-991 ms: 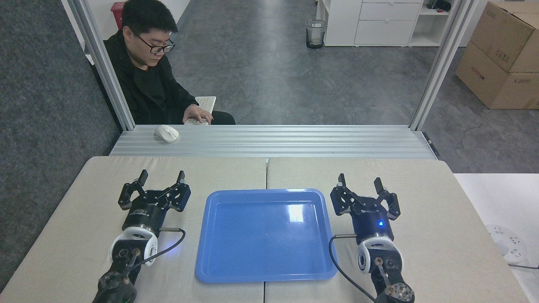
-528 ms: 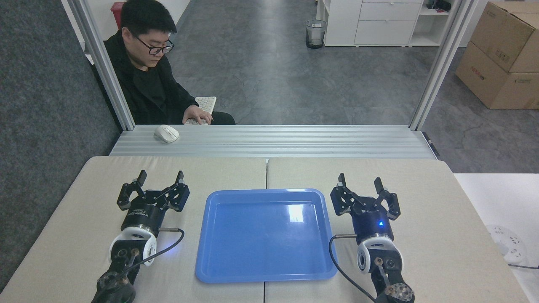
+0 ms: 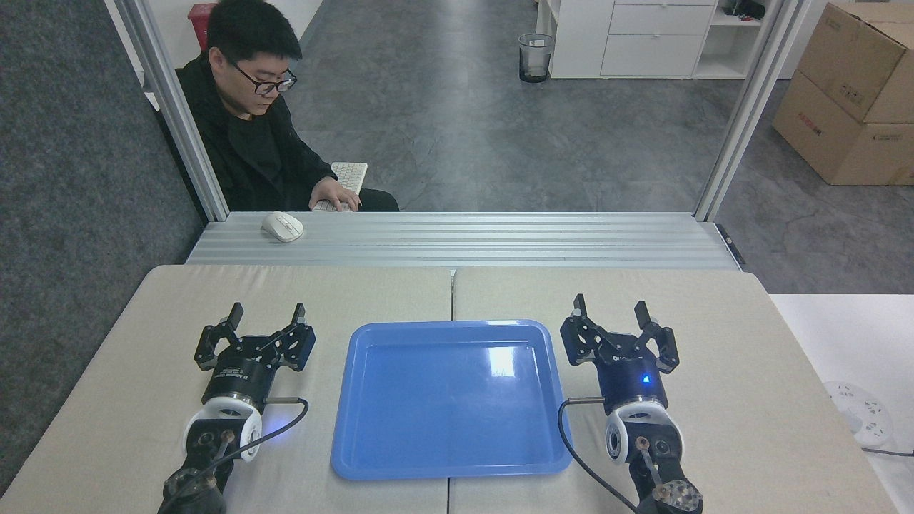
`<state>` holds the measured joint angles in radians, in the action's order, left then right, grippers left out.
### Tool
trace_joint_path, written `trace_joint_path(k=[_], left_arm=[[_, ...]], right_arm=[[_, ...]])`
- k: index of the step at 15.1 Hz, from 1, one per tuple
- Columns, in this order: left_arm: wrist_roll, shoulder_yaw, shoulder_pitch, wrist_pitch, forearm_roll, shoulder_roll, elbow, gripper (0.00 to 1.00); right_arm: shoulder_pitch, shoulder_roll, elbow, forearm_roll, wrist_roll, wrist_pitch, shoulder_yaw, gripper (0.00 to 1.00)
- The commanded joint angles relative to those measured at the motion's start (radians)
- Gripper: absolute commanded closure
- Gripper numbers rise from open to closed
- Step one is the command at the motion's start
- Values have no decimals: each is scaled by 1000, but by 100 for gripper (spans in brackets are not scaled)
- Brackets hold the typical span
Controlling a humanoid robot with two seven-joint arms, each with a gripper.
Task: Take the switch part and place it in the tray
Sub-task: 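Move the left gripper down and outward toward the small switch part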
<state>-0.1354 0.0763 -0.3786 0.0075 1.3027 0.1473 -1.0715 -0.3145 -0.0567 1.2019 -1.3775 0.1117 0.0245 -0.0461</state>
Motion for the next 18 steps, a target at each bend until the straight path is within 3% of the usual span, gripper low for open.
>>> trace_joint_path(k=[1, 18], left_arm=[[-15, -4, -23, 31, 1, 29, 175, 1], [-78, 10, -11, 29, 16, 66, 301, 1]], right_arm=[[0, 0, 1, 0, 0, 0, 0, 0], [0, 0, -1, 0, 0, 0, 0, 0]])
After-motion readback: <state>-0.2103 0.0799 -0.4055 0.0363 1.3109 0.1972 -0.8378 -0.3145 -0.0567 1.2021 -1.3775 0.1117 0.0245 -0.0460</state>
